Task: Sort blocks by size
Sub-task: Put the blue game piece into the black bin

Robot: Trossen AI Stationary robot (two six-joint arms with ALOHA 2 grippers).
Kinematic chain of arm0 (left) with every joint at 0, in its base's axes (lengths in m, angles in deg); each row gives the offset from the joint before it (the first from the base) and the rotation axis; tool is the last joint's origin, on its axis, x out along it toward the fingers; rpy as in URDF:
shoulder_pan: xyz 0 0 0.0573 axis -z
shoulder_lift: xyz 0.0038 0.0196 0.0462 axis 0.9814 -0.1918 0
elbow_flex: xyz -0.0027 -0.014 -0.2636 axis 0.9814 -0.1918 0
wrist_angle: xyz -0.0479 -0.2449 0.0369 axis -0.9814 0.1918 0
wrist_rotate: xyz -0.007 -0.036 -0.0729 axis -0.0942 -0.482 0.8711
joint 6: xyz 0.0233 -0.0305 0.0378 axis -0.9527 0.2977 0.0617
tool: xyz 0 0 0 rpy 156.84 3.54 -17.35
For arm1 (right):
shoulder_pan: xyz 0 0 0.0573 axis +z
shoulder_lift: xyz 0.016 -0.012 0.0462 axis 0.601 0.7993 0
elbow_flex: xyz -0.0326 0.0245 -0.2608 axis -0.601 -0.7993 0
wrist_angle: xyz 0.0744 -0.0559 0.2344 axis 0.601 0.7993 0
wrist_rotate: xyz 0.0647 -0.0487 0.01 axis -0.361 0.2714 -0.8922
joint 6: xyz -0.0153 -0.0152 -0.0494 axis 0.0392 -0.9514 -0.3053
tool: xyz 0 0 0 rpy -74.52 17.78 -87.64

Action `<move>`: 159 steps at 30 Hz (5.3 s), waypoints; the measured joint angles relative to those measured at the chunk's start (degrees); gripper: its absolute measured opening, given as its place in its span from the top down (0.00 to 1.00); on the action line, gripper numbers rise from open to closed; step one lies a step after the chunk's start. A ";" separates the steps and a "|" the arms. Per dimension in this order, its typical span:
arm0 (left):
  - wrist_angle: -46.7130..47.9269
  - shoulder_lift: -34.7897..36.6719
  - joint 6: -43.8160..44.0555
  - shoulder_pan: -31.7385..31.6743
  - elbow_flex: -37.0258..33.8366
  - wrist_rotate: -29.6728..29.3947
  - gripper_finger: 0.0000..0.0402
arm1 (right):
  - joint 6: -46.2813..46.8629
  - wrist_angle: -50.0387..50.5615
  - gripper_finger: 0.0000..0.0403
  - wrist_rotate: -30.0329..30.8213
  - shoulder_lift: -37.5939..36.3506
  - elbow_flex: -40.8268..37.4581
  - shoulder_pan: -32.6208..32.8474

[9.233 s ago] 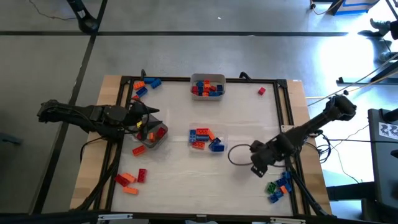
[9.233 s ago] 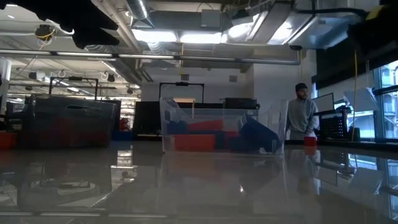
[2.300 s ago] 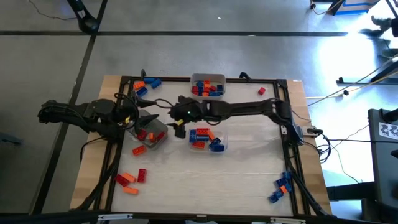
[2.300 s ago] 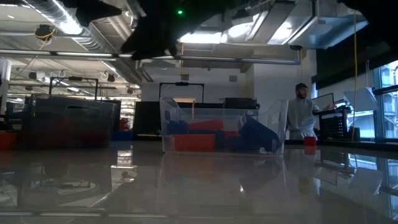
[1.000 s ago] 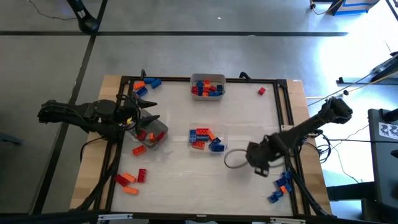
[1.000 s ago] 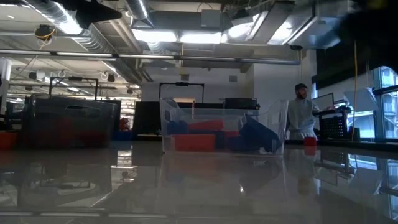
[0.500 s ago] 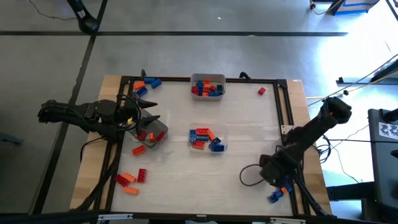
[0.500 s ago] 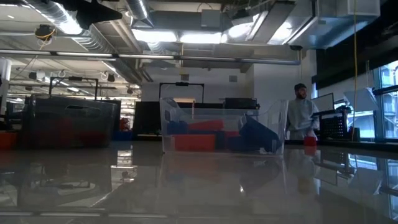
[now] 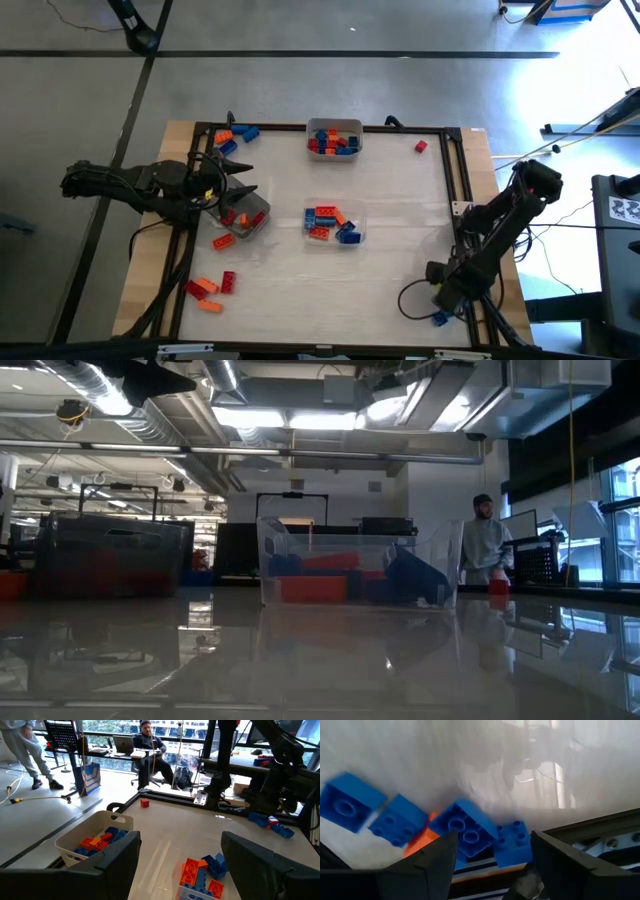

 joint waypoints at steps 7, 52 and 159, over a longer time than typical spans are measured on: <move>-0.02 0.00 0.00 0.00 0.00 0.00 0.34 | 0.10 0.59 0.38 0.41 3.53 0.00 2.76; 0.00 0.00 -0.39 0.02 -0.02 -0.02 0.34 | -23.25 -0.19 0.38 13.73 6.11 8.17 -23.04; -1.39 -2.32 0.61 -0.05 -0.09 0.00 0.34 | -72.77 -94.39 0.66 14.99 34.06 27.67 -56.44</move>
